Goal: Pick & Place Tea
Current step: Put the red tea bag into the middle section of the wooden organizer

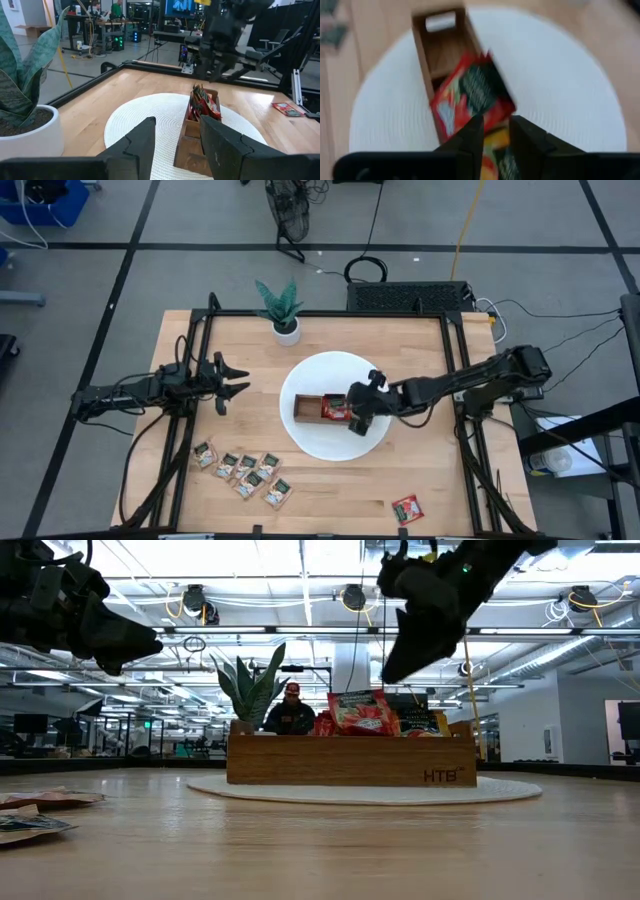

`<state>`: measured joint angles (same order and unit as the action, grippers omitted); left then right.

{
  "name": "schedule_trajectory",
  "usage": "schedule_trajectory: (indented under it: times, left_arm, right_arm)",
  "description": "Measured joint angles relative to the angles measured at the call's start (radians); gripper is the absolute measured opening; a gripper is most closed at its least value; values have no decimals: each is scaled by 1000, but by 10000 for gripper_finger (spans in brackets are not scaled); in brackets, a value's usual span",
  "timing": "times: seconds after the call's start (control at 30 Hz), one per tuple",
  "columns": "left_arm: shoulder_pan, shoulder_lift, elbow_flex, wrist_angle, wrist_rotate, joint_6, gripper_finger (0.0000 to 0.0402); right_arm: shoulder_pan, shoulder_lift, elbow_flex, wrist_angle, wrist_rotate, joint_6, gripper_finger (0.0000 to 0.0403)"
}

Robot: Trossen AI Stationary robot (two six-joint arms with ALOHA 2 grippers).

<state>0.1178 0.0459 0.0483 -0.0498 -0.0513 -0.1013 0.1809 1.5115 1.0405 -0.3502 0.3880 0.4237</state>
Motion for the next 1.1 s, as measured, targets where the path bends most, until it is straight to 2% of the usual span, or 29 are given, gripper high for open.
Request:
schedule_trajectory:
  times: [0.2,0.4,0.57,0.77,1.1]
  left_arm:
    - [0,0,0,0,0,0,157]
    - [0,0,0,1,0,0,157]
    - [0,0,0,0,0,0,157]
    - [0,0,0,0,0,0,157]
    - [0,0,0,0,0,0,157]
  right_arm:
    - [-27,-57,-122,175,-27,-69,133]
    - [-118,-58,-268,449,-243,-59,163]
    - [-156,-58,-340,638,-327,-49,168]
    - [-160,-58,-353,690,-376,-62,141]
    - [-160,-48,-353,683,-406,-87,36]
